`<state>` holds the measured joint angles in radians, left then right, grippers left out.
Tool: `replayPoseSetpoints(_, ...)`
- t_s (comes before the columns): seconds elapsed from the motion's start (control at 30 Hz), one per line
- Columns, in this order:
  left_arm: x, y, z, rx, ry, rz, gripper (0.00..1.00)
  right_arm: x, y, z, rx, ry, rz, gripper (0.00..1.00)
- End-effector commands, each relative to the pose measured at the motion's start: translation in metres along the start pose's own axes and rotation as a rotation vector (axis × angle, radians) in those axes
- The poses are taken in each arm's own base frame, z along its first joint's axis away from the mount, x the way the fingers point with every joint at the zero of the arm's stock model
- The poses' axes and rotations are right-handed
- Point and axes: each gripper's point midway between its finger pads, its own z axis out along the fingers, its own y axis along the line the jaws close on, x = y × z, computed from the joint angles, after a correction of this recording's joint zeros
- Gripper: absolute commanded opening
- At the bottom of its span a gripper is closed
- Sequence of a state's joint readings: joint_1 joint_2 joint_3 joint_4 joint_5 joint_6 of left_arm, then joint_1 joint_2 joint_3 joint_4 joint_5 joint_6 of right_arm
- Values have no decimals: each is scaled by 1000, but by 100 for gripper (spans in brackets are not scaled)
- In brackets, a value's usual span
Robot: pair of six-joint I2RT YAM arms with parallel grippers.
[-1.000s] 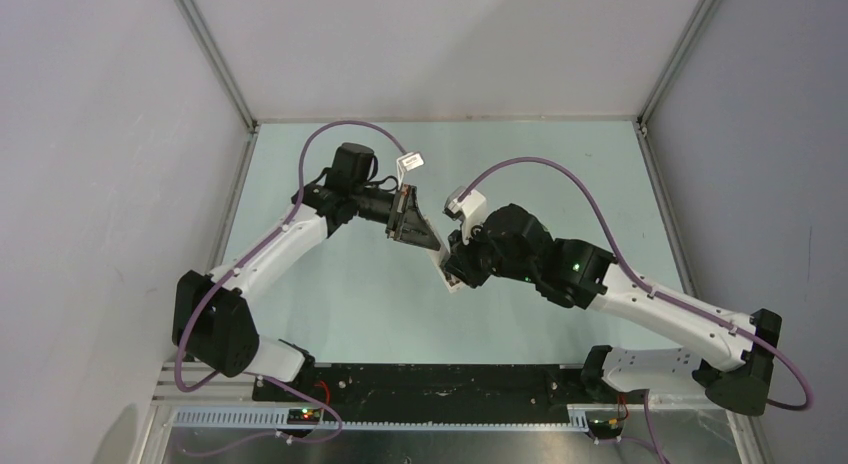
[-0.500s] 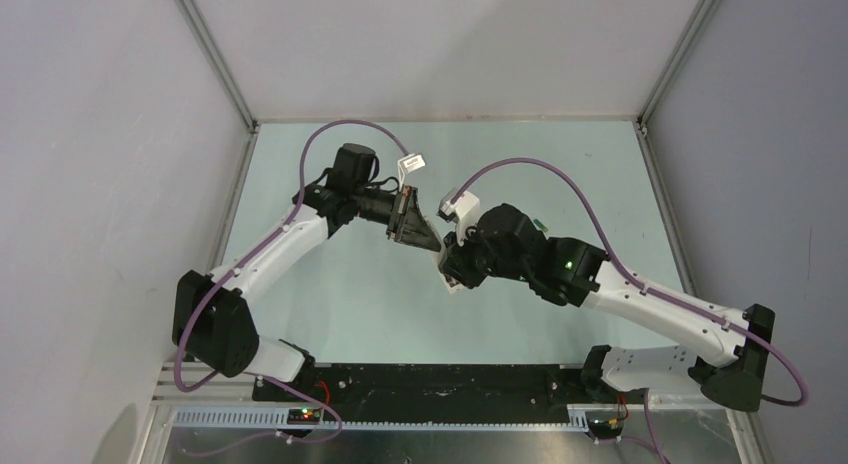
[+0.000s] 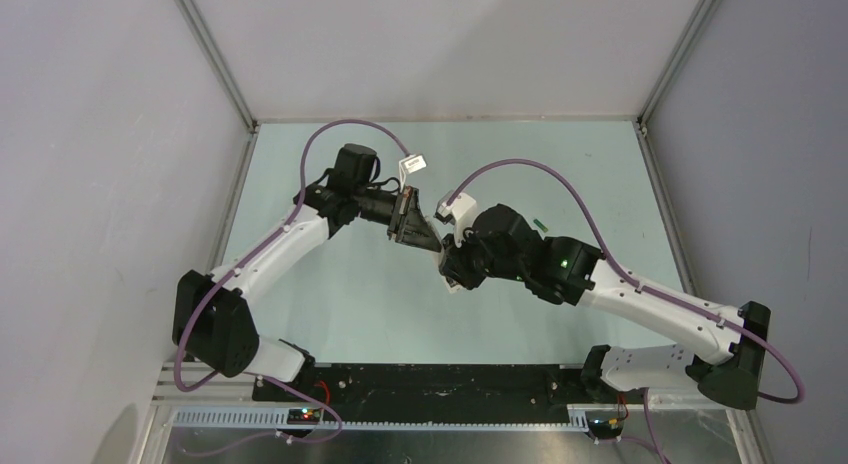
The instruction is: Load the batteries into the remote control
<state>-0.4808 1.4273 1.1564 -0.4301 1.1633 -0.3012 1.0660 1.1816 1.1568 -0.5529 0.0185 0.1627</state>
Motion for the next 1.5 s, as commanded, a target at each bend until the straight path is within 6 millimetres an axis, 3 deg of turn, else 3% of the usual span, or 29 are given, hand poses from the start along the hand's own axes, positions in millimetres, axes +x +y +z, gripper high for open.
replayPoseSetpoints(0.0,-13,-25,-1,73,-6,86,0,-4,-1,-1,21,5,7,6)
replayPoseSetpoints(0.2,-13,-24,-1,64,-9,88,0,-10,-8,3,78,-22,53,11)
replayPoseSetpoints(0.67,-15,-20,0,44,-15,88,0,-20,-9,-2,68,-62,110,31)
replayPoseSetpoints(0.9,-15,-17,1,38,-14,82,0,-31,-15,-12,83,-111,134,38)
replayPoseSetpoints(1.1,-15,-16,1,39,-13,83,0,-39,-16,-20,84,-148,149,49)
replayPoseSetpoints(1.3,-17,-16,1,40,-13,84,0,-46,-20,-28,99,-184,187,53)
replayPoseSetpoints(1.47,-19,-18,1,43,-16,94,0,-54,-49,-46,243,-291,256,61)
